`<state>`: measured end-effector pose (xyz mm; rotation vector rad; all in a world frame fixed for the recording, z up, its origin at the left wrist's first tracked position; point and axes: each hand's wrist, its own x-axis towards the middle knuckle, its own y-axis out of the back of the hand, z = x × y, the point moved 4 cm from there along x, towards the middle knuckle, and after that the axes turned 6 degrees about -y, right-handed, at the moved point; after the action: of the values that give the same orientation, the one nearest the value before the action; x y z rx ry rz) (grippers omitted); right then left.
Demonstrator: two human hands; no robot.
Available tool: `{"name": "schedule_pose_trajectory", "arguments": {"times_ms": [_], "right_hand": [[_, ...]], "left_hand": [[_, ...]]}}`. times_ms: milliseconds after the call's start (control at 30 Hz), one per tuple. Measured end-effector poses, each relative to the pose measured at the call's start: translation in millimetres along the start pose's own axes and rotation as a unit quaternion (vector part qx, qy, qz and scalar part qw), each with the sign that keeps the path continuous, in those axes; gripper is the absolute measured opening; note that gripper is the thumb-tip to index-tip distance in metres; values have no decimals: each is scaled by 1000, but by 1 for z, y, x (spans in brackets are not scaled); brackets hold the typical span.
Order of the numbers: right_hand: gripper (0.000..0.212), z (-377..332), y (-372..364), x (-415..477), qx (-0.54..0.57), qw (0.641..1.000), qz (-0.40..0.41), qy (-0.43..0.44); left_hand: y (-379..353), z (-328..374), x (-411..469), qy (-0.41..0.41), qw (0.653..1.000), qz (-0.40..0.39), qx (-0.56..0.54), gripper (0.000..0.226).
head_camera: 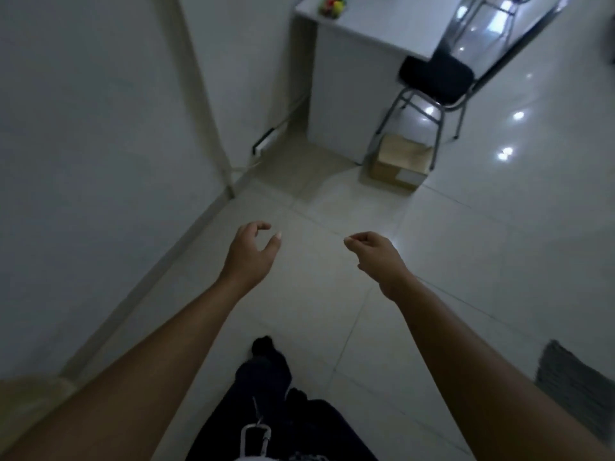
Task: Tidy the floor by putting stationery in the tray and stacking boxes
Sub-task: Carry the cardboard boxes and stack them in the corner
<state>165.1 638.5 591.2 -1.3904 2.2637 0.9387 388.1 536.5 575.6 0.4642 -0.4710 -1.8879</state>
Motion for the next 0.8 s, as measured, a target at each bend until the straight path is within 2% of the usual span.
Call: {"name": "schedule_pose_trajectory", "arguments": {"times_ms": [300,500,667,800], "right_hand": [[24,-16,139,125,86,991,86,-52],[18,-36,236,201,128,981,126,-78],[36,-24,322,268,170,970,143,-97],[53,-16,392,331,160,971,135,-115]], "left_hand": [[-138,85,159,-55,992,-110,1,28],[-220,159,275,-90,980,-174,46,37],[-303,209,354,-108,971,-201,64,38],[-369,243,404,-104,975,-184,67,37]]}}
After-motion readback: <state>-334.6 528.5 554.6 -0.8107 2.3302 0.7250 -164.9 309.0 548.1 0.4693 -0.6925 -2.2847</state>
